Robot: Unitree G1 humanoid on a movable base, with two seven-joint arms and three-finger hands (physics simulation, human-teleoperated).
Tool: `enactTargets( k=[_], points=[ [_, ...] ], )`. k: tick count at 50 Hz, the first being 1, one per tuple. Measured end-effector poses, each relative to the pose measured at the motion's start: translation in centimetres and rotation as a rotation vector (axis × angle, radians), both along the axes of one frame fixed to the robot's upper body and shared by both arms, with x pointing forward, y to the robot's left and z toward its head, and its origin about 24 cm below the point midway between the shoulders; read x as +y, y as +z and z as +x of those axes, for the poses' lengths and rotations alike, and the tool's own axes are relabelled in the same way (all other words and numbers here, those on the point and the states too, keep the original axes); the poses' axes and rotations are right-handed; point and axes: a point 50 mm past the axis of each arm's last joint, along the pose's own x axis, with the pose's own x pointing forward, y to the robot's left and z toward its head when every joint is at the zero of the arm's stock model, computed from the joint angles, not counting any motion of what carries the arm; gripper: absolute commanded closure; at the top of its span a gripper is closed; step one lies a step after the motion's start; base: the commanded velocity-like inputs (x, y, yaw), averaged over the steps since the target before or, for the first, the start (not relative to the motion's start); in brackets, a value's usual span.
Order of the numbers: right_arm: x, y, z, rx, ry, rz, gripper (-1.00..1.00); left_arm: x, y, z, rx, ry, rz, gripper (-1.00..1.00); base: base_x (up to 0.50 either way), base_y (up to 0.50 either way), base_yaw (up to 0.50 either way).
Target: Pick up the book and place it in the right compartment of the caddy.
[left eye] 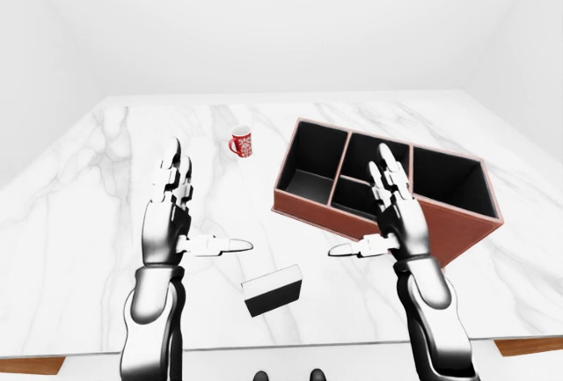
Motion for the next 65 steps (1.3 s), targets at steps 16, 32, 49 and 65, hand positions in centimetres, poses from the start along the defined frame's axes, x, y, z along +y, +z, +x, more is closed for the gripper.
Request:
enactTargets(
  k=[16,32,49,65],
  points=[
    [0.1,-0.3,0.0,0.014,0.006,-0.005,-1.0,0.0,0.1,0.0,-0.007,0.001,0.002,-1.0,0.0,-0.07,0.0],
    [0.3,-0.4,0.0,0.016,0.014,-0.002,-1.0,0.2,0.3,-0.1,-0.012,0.007,0.008,-1.0,0.0,-0.05,0.0],
    [0.3,-0.1,-0.2,0.003,0.013,-0.013,-1.0,0.4,0.5,0.0,-0.021,0.006,0.015,-1.0,0.0,0.0,0.0],
    [0.3,1.1,-0.2,-0.046,0.019,-0.061,-1.0,1.3,1.1,0.2,-0.042,0.029,0.034,-1.0,0.0,0.0,0.0]
  ],
)
